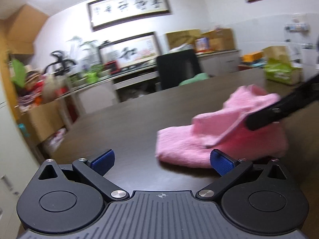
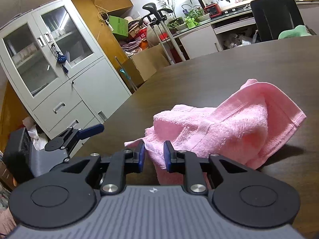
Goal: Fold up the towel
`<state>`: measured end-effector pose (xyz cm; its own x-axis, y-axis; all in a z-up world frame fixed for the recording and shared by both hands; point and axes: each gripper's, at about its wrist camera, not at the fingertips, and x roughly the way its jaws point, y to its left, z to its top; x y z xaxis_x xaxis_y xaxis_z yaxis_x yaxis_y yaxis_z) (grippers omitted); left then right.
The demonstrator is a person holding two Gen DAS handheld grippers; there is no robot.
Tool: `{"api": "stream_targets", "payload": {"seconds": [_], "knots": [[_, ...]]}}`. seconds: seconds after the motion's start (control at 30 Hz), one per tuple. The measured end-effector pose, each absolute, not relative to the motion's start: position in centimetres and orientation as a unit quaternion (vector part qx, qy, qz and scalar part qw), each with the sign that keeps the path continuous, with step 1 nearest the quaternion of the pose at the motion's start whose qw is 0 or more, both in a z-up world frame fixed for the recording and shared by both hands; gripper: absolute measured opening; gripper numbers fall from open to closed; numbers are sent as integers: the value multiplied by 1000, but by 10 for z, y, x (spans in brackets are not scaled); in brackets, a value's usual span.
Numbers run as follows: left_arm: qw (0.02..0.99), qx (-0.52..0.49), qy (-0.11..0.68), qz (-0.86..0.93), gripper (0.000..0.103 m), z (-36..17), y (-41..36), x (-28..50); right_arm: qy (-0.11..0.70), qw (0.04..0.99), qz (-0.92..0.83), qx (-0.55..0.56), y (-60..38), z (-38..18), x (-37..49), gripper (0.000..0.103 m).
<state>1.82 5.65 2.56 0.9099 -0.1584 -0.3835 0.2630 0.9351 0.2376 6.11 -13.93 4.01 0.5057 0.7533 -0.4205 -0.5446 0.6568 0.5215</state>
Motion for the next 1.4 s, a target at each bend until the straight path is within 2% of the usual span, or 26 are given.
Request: {"api": "stream_targets", "payload": {"seconds": [0.2,0.23,0.27,0.37,0.4,0.6,0.67,0.73,0.8,1.03,1.17,1.23,1.3,1.4], "knots": [[946,209,149,-197,102,30,35,16,320,850,385,167,-140,39,61,25],[941,216,147,-213,101,30,31,18,319,849,385,169,-140,40,61,29],[939,219,147,-221,97,30,28,20,318,849,386,171,-141,40,60,31],[930,228,149,-248,79,25,18,27,316,848,388,176,-144,40,61,34],[928,231,151,-249,77,22,15,30,315,848,388,177,-144,40,61,34],[921,242,164,-259,77,6,12,28,306,856,377,177,-148,42,61,38],[916,240,178,-268,77,2,15,23,298,860,372,183,-152,44,61,50],[910,241,195,-274,73,-4,15,20,292,861,371,189,-155,45,60,56],[907,248,204,-272,60,-8,14,18,286,863,370,192,-157,45,60,57],[920,229,197,-249,60,1,29,19,279,867,356,210,-168,44,64,66],[923,225,195,-244,53,6,34,22,270,869,353,220,-175,44,64,71],[923,225,195,-244,51,7,37,24,269,870,350,221,-176,43,65,71],[923,225,197,-242,43,8,36,26,268,871,348,221,-177,42,65,71],[922,221,204,-243,41,8,35,29,268,873,344,220,-177,42,65,72]]}}
